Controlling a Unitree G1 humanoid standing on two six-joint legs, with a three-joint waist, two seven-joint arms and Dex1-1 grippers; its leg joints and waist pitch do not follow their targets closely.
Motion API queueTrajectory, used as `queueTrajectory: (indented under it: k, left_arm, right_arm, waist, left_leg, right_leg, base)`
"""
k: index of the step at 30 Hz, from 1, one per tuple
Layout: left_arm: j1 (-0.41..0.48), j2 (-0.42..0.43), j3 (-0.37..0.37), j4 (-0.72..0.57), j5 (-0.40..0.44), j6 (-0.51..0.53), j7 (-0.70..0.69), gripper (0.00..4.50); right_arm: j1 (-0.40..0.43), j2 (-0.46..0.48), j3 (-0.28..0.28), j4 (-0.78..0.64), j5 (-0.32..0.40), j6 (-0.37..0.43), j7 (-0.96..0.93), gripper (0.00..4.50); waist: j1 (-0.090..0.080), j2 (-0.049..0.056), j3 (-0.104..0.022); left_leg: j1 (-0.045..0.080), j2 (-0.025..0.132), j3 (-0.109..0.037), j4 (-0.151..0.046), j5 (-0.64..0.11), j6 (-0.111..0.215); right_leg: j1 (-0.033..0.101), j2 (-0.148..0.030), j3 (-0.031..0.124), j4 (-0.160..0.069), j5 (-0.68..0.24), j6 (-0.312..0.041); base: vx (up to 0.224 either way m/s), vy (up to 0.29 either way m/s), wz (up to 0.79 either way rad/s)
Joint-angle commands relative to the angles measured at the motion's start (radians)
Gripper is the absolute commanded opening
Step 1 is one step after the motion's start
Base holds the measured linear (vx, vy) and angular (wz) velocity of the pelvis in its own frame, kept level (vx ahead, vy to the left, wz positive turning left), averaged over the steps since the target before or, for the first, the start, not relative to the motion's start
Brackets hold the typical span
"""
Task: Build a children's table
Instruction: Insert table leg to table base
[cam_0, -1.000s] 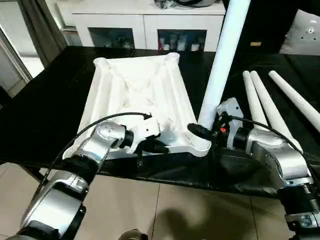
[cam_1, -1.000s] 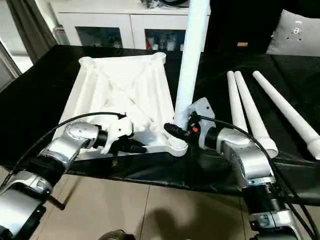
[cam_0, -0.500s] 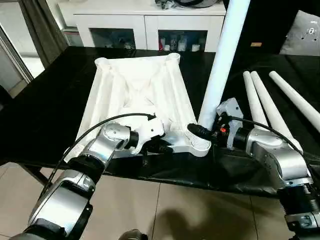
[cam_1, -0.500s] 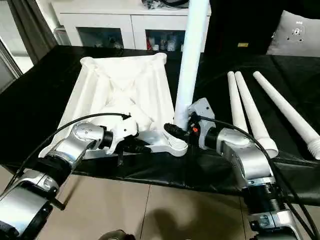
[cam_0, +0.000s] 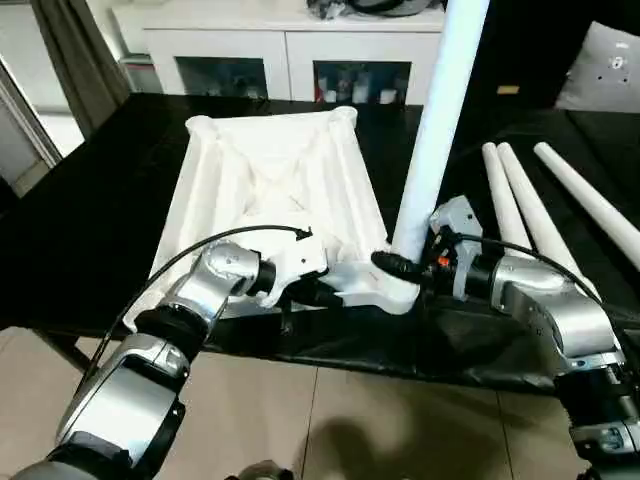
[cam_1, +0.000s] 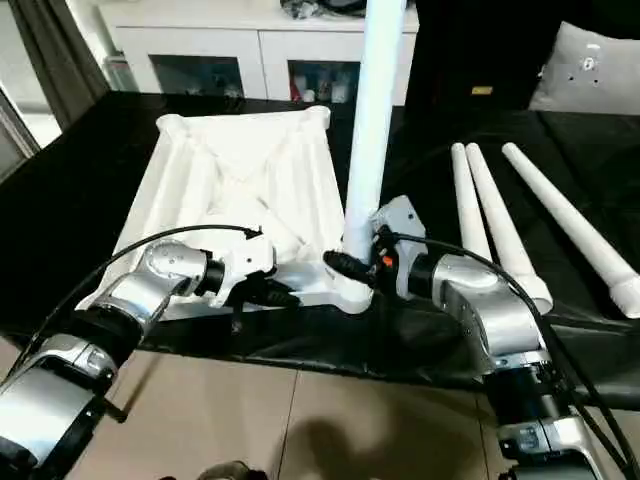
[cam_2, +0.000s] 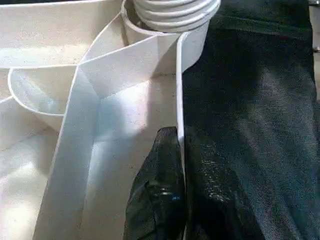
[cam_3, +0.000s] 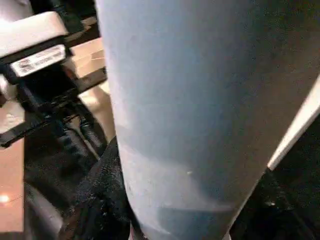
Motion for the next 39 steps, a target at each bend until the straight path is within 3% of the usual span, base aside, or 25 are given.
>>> queueTrajectory:
  k: [1,7,15,21,28,30,31,32,34,35,37,39]
  left_arm:
    - [0.011,-0.004,-0.021,-0.023,0.011,0.01,-0.022,0.0]
    - [0.016,-0.006,-0.019,-0.039,0.009,0.016,-0.027,0.0]
    - [0.035,-0.002,-0.002,-0.071,0.003,0.022,-0.026,0.0]
    - [0.049,-0.004,0.018,-0.091,-0.013,0.042,-0.007,0.0]
    - [0.072,-0.003,0.02,-0.112,-0.011,0.051,0.003,0.0]
    - [0.075,-0.007,0.027,-0.111,-0.01,0.051,0.018,0.0]
    - [0.075,-0.007,0.027,-0.111,-0.01,0.051,0.018,0.0]
    - [0.075,-0.007,0.028,-0.11,-0.009,0.05,0.02,0.0]
    - [0.079,-0.006,0.027,-0.115,-0.004,0.05,0.019,0.0]
    - [0.079,-0.006,0.027,-0.115,-0.004,0.05,0.019,0.0]
    - [0.087,-0.005,0.026,-0.133,-0.001,0.057,0.017,0.0]
    - [0.09,-0.003,0.024,-0.139,0.001,0.06,0.014,0.0]
  right_arm:
    - [-0.01,0.013,0.041,0.055,-0.014,0.004,0.015,1.9]
    - [-0.034,0.018,0.032,0.13,-0.022,-0.015,0.028,1.9]
    - [-0.033,0.032,0.026,0.174,-0.02,-0.029,0.038,1.9]
    - [0.009,0.052,-0.022,0.174,0.018,-0.031,0.02,1.9]
    - [0.115,0.09,-0.084,0.142,0.061,-0.077,-0.015,1.9]
    - [0.138,0.099,-0.094,0.136,0.051,-0.103,-0.038,1.9]
    - [0.138,0.099,-0.094,0.136,0.051,-0.103,-0.038,1.9]
    - [0.152,0.098,-0.08,0.134,0.019,-0.137,-0.061,1.9]
    - [0.165,0.085,-0.031,0.138,-0.058,-0.205,-0.094,1.9]
    - [0.165,0.085,-0.031,0.138,-0.058,-0.205,-0.094,1.9]
    - [0.161,0.082,-0.004,0.148,-0.092,-0.225,-0.096,1.9]
    - [0.157,0.081,0.008,0.151,-0.1,-0.226,-0.092,1.9]
  waist:
    - [0.006,-0.023,-0.065]
    - [0.005,-0.024,-0.067]
    - [0.004,-0.018,-0.066]
    - [0.005,-0.017,-0.068]
    - [0.004,-0.012,-0.071]
    - [0.003,-0.006,-0.069]
    - [0.002,-0.009,-0.068]
    - [0.002,-0.006,-0.067]
    - [-0.001,-0.009,-0.065]
    - [-0.001,-0.009,-0.064]
    - [-0.004,-0.009,-0.058]
    - [-0.008,-0.011,-0.05]
  left_leg:
    - [0.017,0.084,-0.031,-0.069,-0.118,0.095]
    - [0.018,0.086,-0.031,-0.069,-0.108,0.102]
    - [0.02,0.089,-0.032,-0.072,-0.134,0.098]
    - [0.02,0.091,-0.032,-0.073,-0.128,0.098]
    - [0.021,0.094,-0.035,-0.076,-0.127,0.109]
    - [0.024,0.095,-0.035,-0.078,-0.153,0.103]
    - [0.024,0.095,-0.035,-0.081,-0.166,0.095]
    - [0.025,0.094,-0.035,-0.081,-0.173,0.09]
    - [0.023,0.091,-0.034,-0.082,-0.187,0.073]
    - [0.023,0.091,-0.034,-0.083,-0.187,0.072]
    - [0.025,0.091,-0.034,-0.088,-0.224,0.061]
    - [0.034,0.091,-0.035,-0.096,-0.287,0.037]
  right_leg:
    - [0.044,-0.139,0.062,-0.088,-0.052,-0.221]
    - [0.044,-0.136,0.062,-0.082,-0.002,-0.232]
    - [0.043,-0.137,0.062,-0.085,-0.02,-0.237]
    - [0.044,-0.138,0.062,-0.083,0.005,-0.24]
    - [0.044,-0.138,0.06,-0.08,0.054,-0.242]
    - [0.042,-0.14,0.06,-0.084,0.022,-0.239]
    - [0.041,-0.139,0.061,-0.089,0.002,-0.236]
    - [0.042,-0.138,0.061,-0.089,-0.007,-0.236]
    - [0.041,-0.14,0.064,-0.094,-0.037,-0.226]
    - [0.042,-0.14,0.063,-0.095,-0.047,-0.222]
    - [0.04,-0.14,0.065,-0.102,-0.115,-0.217]
    - [0.039,-0.141,0.068,-0.114,-0.244,-0.202]
  base:
    - [0.0,0.0,0.0]
    - [0.0,0.0,0.0]
    - [0.0,0.0,0.0]
    - [0.0,0.0,0.0]
    - [0.0,0.0,0.0]
    - [0.0,0.0,0.0]
    - [0.0,0.0,0.0]
    - [0.0,0.0,0.0]
    - [0.0,0.0,0.0]
    - [0.0,0.0,0.0]
    - [0.0,0.0,0.0]
    - [0.0,0.0,0.0]
